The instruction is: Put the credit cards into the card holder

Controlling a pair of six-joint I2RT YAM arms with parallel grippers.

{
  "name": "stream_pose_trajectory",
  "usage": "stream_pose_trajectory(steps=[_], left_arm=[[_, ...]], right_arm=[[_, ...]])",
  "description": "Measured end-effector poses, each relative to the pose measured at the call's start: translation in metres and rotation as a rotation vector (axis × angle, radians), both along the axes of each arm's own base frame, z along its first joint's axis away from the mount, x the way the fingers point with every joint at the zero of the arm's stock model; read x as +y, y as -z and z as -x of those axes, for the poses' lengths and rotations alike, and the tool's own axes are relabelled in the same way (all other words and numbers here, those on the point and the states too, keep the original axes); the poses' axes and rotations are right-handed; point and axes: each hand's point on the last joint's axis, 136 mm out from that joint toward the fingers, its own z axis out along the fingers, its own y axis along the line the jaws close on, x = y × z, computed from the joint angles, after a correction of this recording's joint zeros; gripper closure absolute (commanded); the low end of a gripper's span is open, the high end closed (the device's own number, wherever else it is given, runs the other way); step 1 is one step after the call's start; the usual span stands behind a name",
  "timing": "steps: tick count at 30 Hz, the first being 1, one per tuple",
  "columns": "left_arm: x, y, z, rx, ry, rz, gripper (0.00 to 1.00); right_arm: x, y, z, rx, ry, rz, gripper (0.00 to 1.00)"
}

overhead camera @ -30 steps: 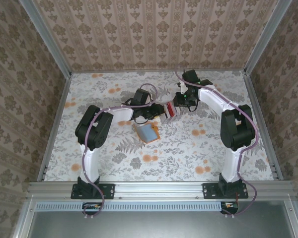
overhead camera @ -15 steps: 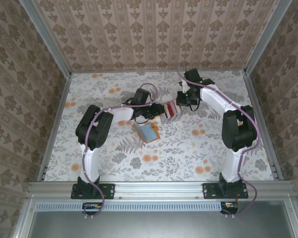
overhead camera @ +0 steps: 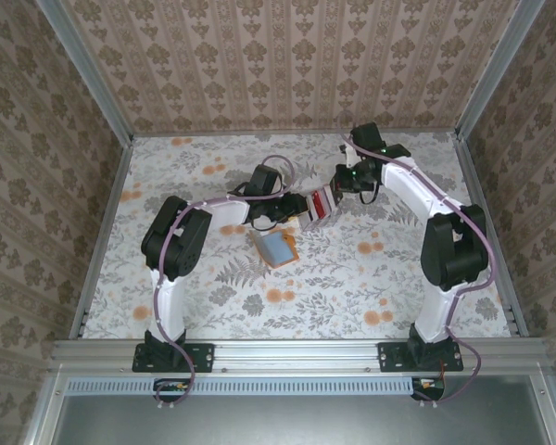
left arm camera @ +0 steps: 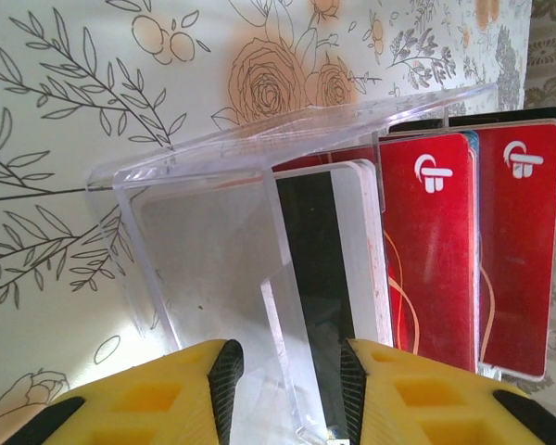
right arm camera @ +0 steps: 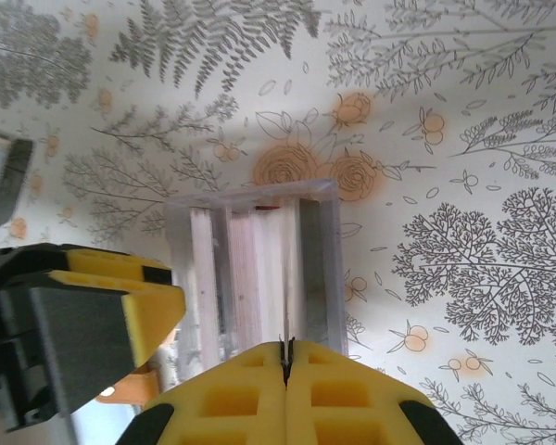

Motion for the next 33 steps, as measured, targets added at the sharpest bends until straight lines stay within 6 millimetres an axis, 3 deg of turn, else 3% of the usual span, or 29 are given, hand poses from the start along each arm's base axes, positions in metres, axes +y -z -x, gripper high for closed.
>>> stream_pose_trajectory(steps=[6,11,14,19,22,26,33], left_arm=[[-0.001,-0.006,-0.001,-0.013,0.019,-0.013,0.60],[0.004,-0.017,0.004,-0.028,0.039,-0.039,0.60],[0.010,-0.034,0.008,-0.056,0.046,-0.058,0.60],[0.031,-0.077,0.021,-0.142,0.036,-0.102,0.69],[0.051,-0.089,0.038,-0.172,0.020,-0.134,0.72],[0.076,-0.080,0.060,-0.143,0.000,-0.206,0.72],[0.108,-0.023,0.092,-0.020,-0.013,-0.342,0.73]], right_arm=[[-0.002,-0.025,0.005,-0.057,0.000,-0.012,0.99],[-0.003,-0.032,0.015,-0.068,-0.003,-0.020,0.99],[0.002,-0.031,0.025,-0.057,-0.020,-0.052,0.99],[0.035,-0.025,0.047,-0.037,-0.099,-0.152,0.99],[0.065,-0.018,0.063,-0.015,-0.166,-0.196,0.99],[0.104,-0.012,0.083,0.007,-0.250,-0.246,0.99],[0.155,0.021,0.106,0.095,-0.335,-0.309,0.99]])
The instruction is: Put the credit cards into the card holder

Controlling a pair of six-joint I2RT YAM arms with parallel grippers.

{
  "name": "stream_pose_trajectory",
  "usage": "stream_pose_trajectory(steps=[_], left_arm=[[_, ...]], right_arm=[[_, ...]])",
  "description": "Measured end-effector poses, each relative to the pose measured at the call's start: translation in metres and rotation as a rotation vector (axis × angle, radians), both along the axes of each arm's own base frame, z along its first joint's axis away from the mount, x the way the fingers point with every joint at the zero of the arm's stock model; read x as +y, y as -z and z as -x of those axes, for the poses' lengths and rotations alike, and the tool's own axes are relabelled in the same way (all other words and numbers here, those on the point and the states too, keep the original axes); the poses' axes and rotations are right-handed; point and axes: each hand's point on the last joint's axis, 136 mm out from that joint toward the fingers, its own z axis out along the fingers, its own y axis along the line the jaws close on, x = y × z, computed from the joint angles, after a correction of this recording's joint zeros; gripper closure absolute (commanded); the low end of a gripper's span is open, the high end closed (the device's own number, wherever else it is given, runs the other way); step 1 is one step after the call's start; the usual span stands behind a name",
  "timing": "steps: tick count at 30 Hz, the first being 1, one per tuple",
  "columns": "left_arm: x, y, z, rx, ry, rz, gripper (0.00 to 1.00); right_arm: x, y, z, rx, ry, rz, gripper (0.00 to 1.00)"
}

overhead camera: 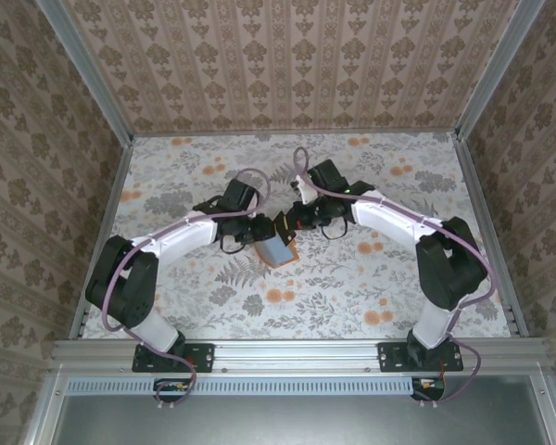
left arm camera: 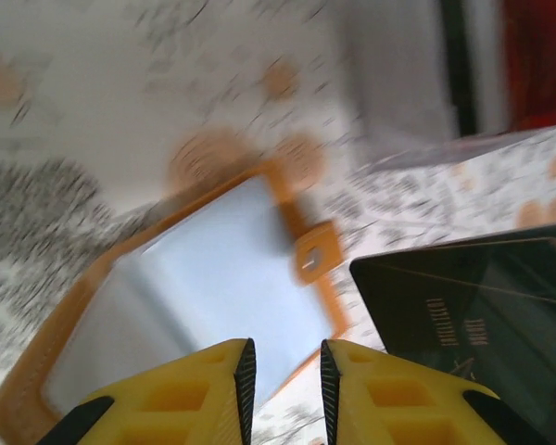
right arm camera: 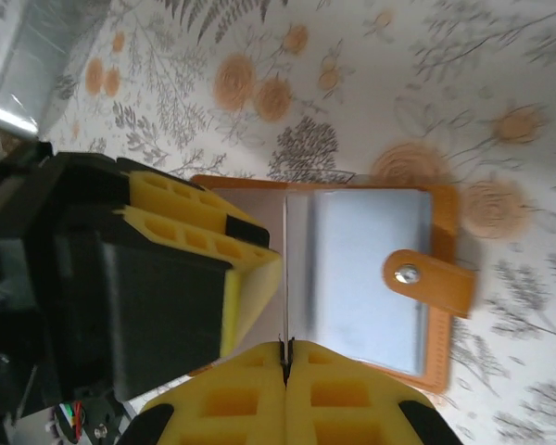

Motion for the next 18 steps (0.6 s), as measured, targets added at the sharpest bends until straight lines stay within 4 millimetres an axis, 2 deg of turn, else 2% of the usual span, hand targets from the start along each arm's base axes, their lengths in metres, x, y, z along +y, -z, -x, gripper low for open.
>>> stream_pose_trajectory(steps=[3,8,10,18], left_arm=[[0.016,0.008,0.011,0.018,-0.026,-0.040,0.74],[0.035,-0.002,0.013,-0.025,-0.078,-0.051,0.75],[0.043,0.002,0.013,-0.029,-0.096,-0.062,0.77],[0.084,0.058,0.043,0.079,-0.170,-0.163,0.88]], right_arm=[[0.016,0.017,0.009,0.037,-0.027,0.004,0.99],[0.036,0.040,0.022,0.085,-0.064,0.009,0.99],[0.039,0.048,0.026,0.109,-0.068,0.017,0.99],[0.042,0.070,0.023,0.141,-0.060,0.026,0.98]])
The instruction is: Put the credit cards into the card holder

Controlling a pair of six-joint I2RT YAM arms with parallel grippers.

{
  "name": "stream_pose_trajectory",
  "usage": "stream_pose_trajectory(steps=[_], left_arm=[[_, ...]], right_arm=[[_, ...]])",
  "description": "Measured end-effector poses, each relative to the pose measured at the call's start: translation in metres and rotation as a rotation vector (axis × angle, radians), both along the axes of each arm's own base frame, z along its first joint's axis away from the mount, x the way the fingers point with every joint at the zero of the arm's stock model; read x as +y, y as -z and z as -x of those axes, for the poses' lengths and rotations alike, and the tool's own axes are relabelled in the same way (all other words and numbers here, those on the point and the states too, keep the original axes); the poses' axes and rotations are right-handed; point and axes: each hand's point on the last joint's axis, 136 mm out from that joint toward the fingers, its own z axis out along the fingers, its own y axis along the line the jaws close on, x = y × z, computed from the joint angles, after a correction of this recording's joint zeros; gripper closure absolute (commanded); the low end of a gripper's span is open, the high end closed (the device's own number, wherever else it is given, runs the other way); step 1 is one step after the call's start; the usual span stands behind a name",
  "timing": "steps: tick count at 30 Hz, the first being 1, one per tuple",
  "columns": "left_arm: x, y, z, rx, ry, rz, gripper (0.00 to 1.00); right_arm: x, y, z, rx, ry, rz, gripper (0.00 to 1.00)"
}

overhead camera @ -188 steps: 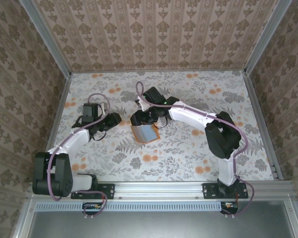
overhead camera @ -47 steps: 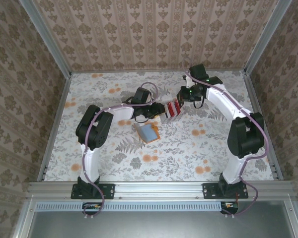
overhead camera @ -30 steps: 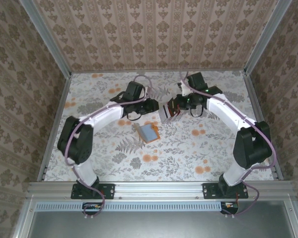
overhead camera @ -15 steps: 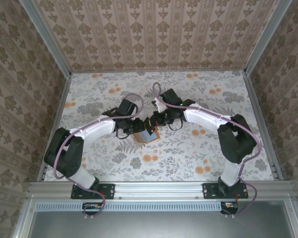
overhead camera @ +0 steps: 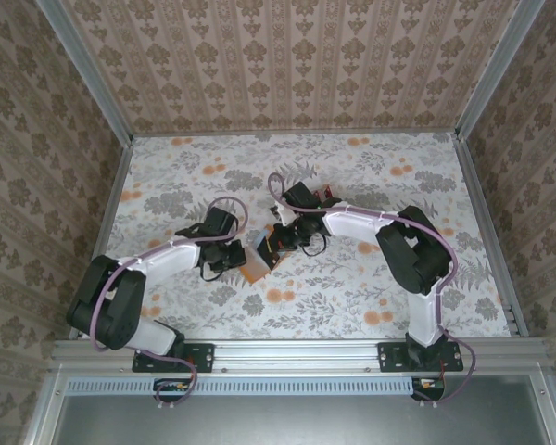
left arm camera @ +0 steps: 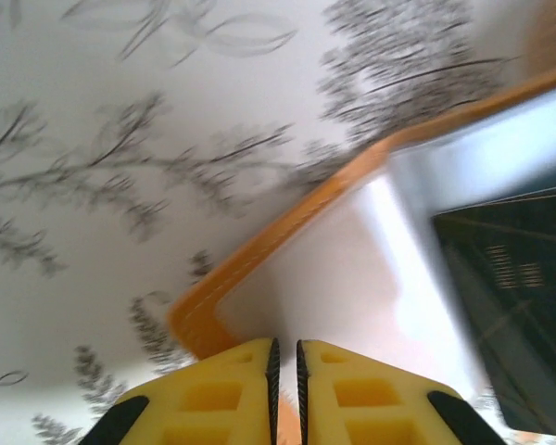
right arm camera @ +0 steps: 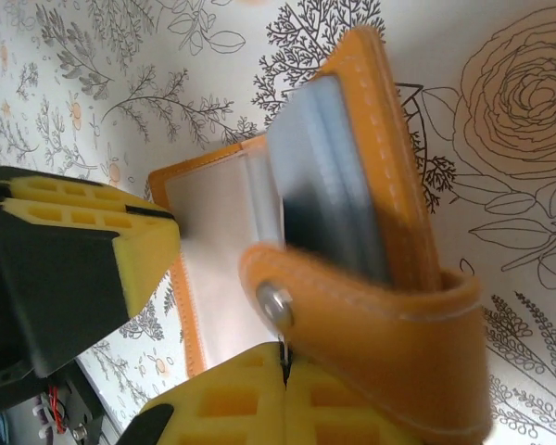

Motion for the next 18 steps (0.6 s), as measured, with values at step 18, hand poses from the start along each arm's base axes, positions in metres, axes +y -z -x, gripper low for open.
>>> stream_pose_trajectory(steps=[18], left_arm=[[-0.004,0.008,-0.018,-0.044,-0.022,0.043,0.90]], right_arm=[[-0.002,0.010,-0.009,0.054,0.010,-0.041,0.98]])
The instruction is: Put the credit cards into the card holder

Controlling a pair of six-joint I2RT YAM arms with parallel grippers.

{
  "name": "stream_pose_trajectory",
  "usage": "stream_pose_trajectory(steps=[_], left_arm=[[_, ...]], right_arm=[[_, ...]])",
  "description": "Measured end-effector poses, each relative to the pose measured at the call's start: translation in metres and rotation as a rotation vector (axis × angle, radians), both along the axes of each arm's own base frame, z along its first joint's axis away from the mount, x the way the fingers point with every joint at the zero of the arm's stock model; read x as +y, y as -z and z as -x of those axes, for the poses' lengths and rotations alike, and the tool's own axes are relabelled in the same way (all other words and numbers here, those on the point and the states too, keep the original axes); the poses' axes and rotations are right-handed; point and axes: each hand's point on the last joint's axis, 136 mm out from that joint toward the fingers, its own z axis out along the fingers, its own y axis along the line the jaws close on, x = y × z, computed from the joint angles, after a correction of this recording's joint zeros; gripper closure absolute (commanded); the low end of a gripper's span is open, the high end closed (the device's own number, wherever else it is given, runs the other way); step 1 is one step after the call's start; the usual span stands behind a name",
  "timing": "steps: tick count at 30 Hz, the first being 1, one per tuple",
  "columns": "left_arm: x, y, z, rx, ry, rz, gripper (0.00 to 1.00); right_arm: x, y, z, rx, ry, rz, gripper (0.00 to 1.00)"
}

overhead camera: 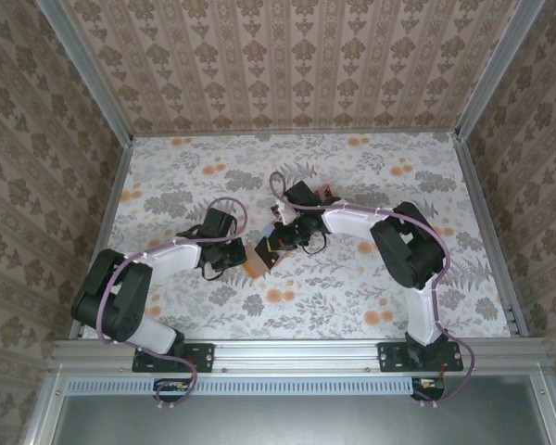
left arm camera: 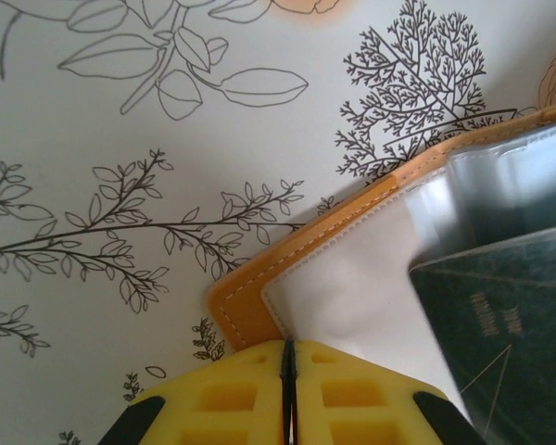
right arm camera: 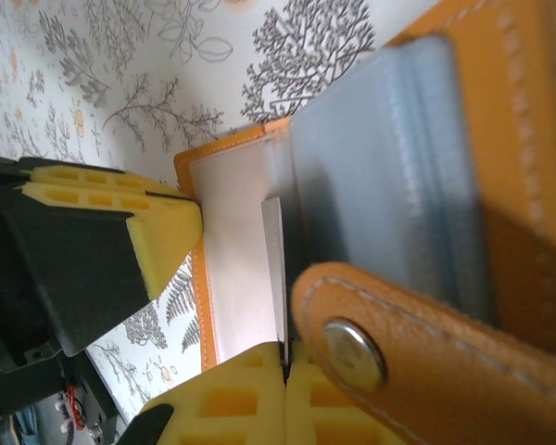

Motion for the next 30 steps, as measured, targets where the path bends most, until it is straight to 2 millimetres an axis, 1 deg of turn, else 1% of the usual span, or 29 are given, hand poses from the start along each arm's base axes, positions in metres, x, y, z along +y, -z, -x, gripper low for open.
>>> stream_pose_trajectory(steps=[4,8,18,23,30], left_arm=[[0.000,0.000,-0.001,0.002,0.000,0.005,0.90],[-0.003,0.000,-0.009,-0.009,0.002,0.015,0.90],[-0.003,0.000,-0.011,-0.013,0.013,0.018,0.90],[-0.003,0.000,-0.011,-0.011,0.015,0.020,0.90],[-0.003,0.000,-0.011,-0.007,0.014,0.025,0.90]], right_arm=[[-0.011,-0.002,-0.012,0.003,0.033,-0.007,0.98],[-0.018,-0.004,-0.019,-0.001,0.052,-0.013,0.98],[-0.017,-0.003,-0.021,-0.009,0.045,-0.012,0.97],[-0.013,0.003,-0.021,0.001,0.031,-0.019,0.97],[-0.011,0.005,-0.021,0.009,0.023,-0.034,0.97]])
